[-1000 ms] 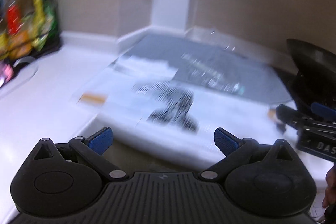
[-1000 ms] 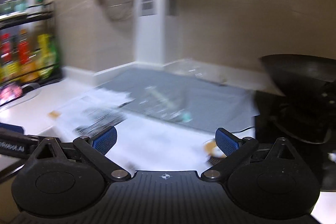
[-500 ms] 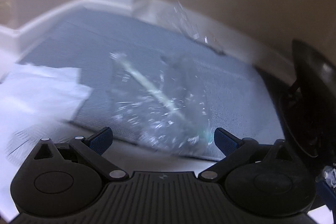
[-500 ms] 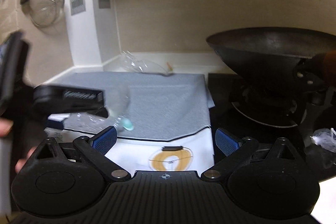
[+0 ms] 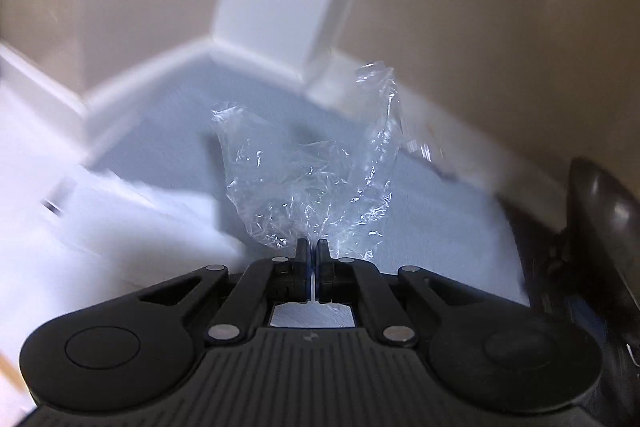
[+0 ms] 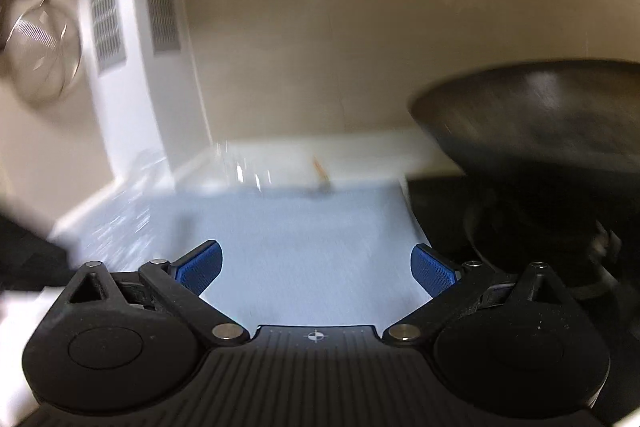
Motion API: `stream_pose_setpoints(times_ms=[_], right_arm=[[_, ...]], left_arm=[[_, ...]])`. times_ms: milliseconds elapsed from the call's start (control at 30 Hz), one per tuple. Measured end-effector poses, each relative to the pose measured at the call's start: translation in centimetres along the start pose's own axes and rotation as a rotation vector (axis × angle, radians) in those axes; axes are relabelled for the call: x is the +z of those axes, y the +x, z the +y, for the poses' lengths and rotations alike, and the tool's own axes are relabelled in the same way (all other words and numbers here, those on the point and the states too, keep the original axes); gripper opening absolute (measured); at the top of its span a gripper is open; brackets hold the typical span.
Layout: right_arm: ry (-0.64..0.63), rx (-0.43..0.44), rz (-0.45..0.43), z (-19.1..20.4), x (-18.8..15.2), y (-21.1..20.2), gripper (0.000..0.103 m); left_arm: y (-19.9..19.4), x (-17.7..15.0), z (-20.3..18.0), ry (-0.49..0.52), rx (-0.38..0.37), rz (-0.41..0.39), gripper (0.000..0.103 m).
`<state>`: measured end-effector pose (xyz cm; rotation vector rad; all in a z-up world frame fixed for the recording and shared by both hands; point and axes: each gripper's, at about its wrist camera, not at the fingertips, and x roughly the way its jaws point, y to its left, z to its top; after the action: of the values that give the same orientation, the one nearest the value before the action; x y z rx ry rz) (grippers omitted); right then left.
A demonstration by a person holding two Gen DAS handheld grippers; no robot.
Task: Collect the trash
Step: 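Grasp the clear plastic bag on the grey mat with the left gripper, then grasp a second clear plastic bag with the right gripper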
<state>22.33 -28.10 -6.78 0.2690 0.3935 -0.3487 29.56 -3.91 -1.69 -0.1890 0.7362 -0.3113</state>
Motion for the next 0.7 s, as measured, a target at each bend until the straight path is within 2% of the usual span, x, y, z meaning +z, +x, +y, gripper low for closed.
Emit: stream_pose_setpoints(times_ms=[67,133,267,433,500,533,567,600,633,667,700], right_arm=[[0.001,0.02,0.024,1.3,1.4,4.1,0.103],[-0.025,-0.023,0.069,2.9,2.1,8.6,0.103],[-0.217,-0.1,0.115,6.9,2.8,15.8,0.103],[-0.399,-0.042,0.16,10.7,3.3,22.6,0.103],[-0.46,-0.051,0.191,11.5,2.8,25.2,0.102],[-0.464,-0.066,0.211,11.3,2.8,26.4,0.093],[-0.441,-0.067,0.22,11.0,2.6,26.8,0.06],[-0.402,-0.058,0.237,10.6,2.6,27.0,0.035],[-0.369,-0.062,0.241,10.3,2.7,26.8,0.021],[-0.365,-0.088,0.216,10.2,2.7,26.2,0.014],[-0.379,-0.102,0.177,10.3,2.7,25.4,0.012]], left_arm=[[-1.6,0.2,1.0,-0.002,0.016,-0.034,0.001],[-2.8,-0.1,2.4,-0.014,0.023,-0.051,0.001],[-4.1,-0.6,5.3,-0.036,0.025,-0.061,0.001],[-4.6,-0.8,7.9,-0.061,0.021,-0.049,0.001],[-4.8,-1.0,8.8,-0.069,0.028,-0.052,0.001],[-4.8,-1.1,9.0,-0.069,0.03,-0.051,0.001],[-5.0,-1.2,9.1,-0.071,0.032,-0.055,0.001],[-5.0,-1.3,9.3,-0.072,0.037,-0.063,0.001],[-5.1,-1.2,9.2,-0.068,0.04,-0.07,0.001],[-5.3,-1.2,9.2,-0.066,0.042,-0.079,0.001],[-5.8,-1.3,9.3,-0.067,0.044,-0.089,0.001]])
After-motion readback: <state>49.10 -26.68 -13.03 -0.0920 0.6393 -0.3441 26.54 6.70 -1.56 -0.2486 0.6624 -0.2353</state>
